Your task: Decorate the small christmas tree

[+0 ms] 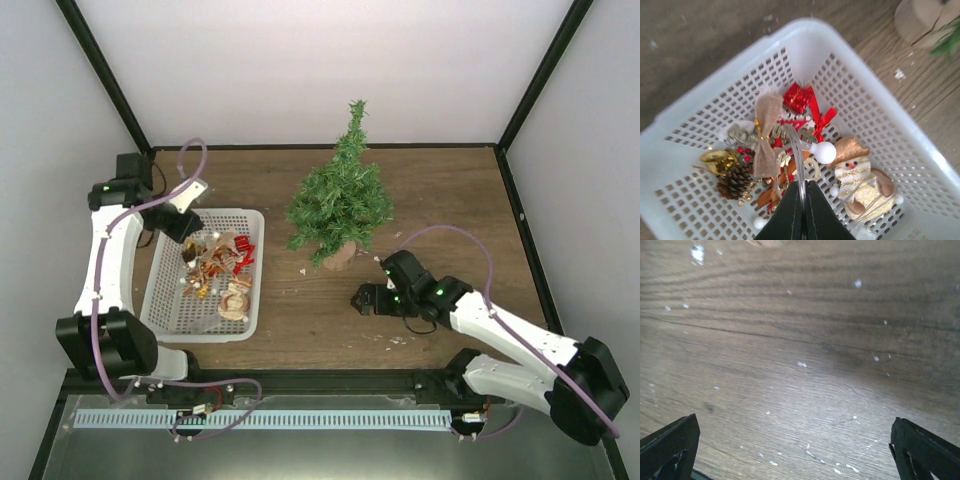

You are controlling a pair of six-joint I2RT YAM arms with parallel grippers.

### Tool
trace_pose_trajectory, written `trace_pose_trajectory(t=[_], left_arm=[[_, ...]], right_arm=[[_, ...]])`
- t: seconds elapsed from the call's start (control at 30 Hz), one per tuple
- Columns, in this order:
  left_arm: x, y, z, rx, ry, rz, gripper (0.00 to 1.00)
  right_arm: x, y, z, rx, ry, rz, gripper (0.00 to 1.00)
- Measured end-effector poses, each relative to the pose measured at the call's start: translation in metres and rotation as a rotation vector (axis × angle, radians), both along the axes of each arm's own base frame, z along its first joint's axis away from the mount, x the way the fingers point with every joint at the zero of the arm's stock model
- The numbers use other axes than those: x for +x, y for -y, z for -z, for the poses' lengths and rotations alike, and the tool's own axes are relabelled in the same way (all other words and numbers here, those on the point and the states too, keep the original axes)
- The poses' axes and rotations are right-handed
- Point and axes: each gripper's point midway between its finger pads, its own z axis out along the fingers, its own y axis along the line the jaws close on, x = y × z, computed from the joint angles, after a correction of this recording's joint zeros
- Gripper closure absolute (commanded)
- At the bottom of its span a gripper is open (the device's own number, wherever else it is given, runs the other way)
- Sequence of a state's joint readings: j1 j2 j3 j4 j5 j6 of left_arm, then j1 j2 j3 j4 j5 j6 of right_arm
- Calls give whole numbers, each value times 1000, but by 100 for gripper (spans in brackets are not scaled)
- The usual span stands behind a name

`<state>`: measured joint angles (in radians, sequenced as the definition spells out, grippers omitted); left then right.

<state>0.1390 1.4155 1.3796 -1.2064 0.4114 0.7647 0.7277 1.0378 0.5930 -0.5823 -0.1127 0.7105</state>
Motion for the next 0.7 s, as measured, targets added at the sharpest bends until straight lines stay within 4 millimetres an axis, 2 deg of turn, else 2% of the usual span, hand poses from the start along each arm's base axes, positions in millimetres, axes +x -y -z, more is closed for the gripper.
trace_pose_trajectory(t=[0.07,0.13,0.2,0.33,0.47,0.57,0.7], left_arm=[[-1,2,-26,-12,49,-1,100],[-4,4,-50,-25,88,3,100],[-8,8,-73,-42,123,5,100],[-14,18,-122,-108,188,10,100],[-24,33,-169,-197,254,18,100],[-33,41,-183,-249,259,19,100],[-40,47,-185,-301,224,4,100]], right_arm=[[4,-2,-13,17,40,-13,4],[8,-5,-35,53,107,-31,5],[11,-10,-67,104,205,-60,6],[16,-24,-146,186,413,-144,6],[9,-51,-204,228,543,-279,6],[3,-73,-230,251,586,-370,6],[-8,-111,-253,257,616,-504,6]])
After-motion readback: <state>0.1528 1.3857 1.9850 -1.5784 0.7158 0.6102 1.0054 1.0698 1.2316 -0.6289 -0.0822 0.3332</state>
